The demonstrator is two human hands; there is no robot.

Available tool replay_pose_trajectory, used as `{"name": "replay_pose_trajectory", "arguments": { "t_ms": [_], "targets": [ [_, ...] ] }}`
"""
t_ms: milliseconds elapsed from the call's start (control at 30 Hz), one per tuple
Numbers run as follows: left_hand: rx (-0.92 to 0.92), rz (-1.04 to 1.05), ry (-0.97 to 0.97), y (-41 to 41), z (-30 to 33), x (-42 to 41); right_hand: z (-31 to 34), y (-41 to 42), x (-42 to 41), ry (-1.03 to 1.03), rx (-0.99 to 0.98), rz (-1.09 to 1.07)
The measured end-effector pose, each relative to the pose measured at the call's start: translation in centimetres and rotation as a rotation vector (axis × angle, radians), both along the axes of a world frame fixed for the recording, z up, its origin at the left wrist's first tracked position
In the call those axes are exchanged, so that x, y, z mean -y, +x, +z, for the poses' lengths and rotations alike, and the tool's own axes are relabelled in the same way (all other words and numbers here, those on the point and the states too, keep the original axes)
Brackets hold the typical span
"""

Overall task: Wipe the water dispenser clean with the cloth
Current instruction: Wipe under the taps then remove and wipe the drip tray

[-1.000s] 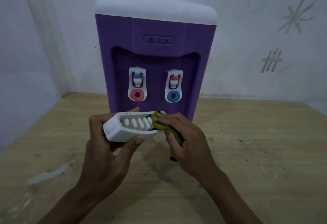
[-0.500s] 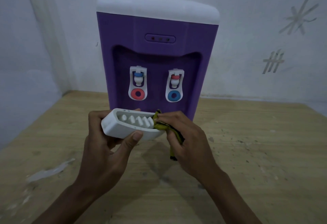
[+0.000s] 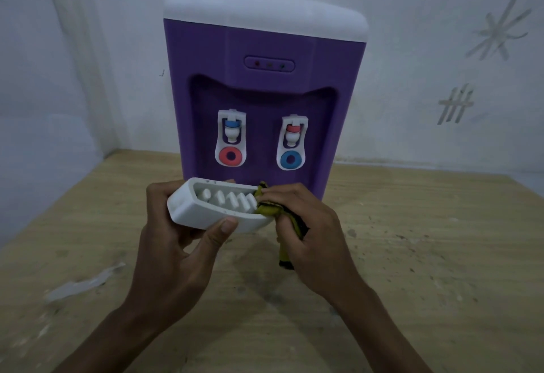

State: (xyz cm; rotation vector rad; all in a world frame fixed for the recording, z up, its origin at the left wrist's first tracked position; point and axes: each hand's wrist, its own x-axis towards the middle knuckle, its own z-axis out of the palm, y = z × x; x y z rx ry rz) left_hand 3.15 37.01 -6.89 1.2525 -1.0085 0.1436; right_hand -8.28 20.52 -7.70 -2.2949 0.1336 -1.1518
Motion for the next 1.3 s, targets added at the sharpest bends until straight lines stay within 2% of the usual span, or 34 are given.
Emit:
{"name": "replay_pose_trajectory", "arguments": {
  "t_ms": [233,433,500,567,633,700,833,933,1200,1300],
  "targets": [
    [0.099,0.022,0.016,-0.1,-0.4,0.3,-0.1,0.0,-0.3,0.127,-0.043,0.013],
    [0.260,0.055,0.035,0.0,0.0,0.0,0.0,-0.5,-0.1,0.249,-0.080,0.007],
    [0.252,0.055,0.030,0.1,0.1,0.0,0.6,-0.8,0.3,0.409,-0.007,-0.013],
    [0.221,0.057,0.014,0.3,0.3,-0.1,1.3,-1.3,0.9,0.571,0.153,-0.074],
    [0.184,0.057,0.007,0.4,0.4,-0.2,1.8,-1.6,1.3,0.642,0.284,-0.149],
    [0.182,0.059,0.010,0.3,0.5,-0.3,1.6,-1.6,1.3,0.592,0.290,-0.183],
    [0.212,0.053,0.015,-0.1,0.2,-0.2,0.1,-0.6,0.2,0.348,0.102,-0.129],
    [0.195,0.060,0.011,0.2,0.1,-0.4,0.0,-0.2,-0.7,0.208,0.041,-0.068],
    [0.218,0.052,0.023,0.2,0.0,-0.2,0.2,-0.4,-0.5,0.263,-0.051,-0.098],
    [0.208,0.042,0.027,0.1,0.0,0.0,0.8,-0.9,0.2,0.515,0.067,-0.101]
  ]
}}
